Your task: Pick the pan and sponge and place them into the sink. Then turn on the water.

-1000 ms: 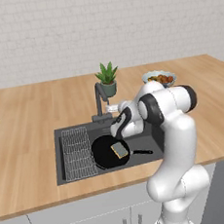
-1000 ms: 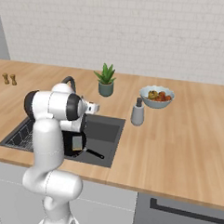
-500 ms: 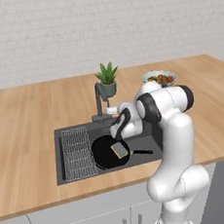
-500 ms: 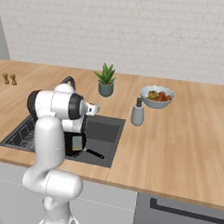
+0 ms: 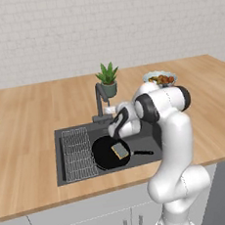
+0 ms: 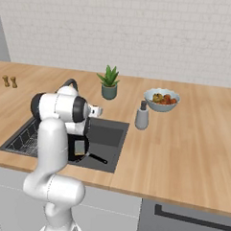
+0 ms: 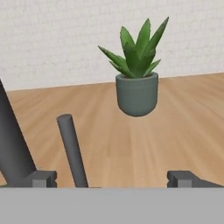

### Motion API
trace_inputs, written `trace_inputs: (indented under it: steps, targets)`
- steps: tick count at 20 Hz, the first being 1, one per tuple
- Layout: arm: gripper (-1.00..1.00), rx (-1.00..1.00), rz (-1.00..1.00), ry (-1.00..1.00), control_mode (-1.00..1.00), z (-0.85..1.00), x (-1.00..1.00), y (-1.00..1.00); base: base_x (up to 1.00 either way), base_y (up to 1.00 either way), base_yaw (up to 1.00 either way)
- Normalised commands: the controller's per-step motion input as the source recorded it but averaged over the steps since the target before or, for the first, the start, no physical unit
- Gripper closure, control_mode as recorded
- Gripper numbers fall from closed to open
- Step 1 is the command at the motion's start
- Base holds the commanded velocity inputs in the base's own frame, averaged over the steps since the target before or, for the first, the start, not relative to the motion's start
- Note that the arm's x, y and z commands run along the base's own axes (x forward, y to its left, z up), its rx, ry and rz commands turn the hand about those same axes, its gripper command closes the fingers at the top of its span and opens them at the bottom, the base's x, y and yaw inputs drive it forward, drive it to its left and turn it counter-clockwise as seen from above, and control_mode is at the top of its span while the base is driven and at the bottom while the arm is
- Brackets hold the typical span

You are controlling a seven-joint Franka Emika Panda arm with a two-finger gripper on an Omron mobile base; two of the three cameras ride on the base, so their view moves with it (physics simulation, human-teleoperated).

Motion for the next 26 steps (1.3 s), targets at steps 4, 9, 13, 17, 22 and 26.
trace_inputs:
  steps: [4, 9, 13, 17, 22, 26]
  targets:
    - [-1.00, 0.00, 0.00, -0.08, -1.00, -0.10, 0.18, 0.10, 0.00, 0.00, 0.00]
    - [-1.00, 0.00, 0.00, -0.05, -1.00, -0.08, 0.12, 0.11, 0.00, 0.00, 0.00]
    - [-1.00, 0.00, 0.00, -0.04, -1.00, -0.09, 0.07, 0.09, 0.00, 0.00, 0.00]
    - [-1.00, 0.00, 0.00, -0.04, -1.00, -0.12, 0.03, 0.05, 0.00, 0.00, 0.00]
    - [-1.00, 0.00, 0.00, -0.02, -1.00, -0.14, 0.04, 0.06, 0.00, 0.00, 0.00]
    - [-1.00, 0.00, 0.00, -0.02, -1.00, -0.11, 0.06, 0.05, 0.00, 0.00, 0.00]
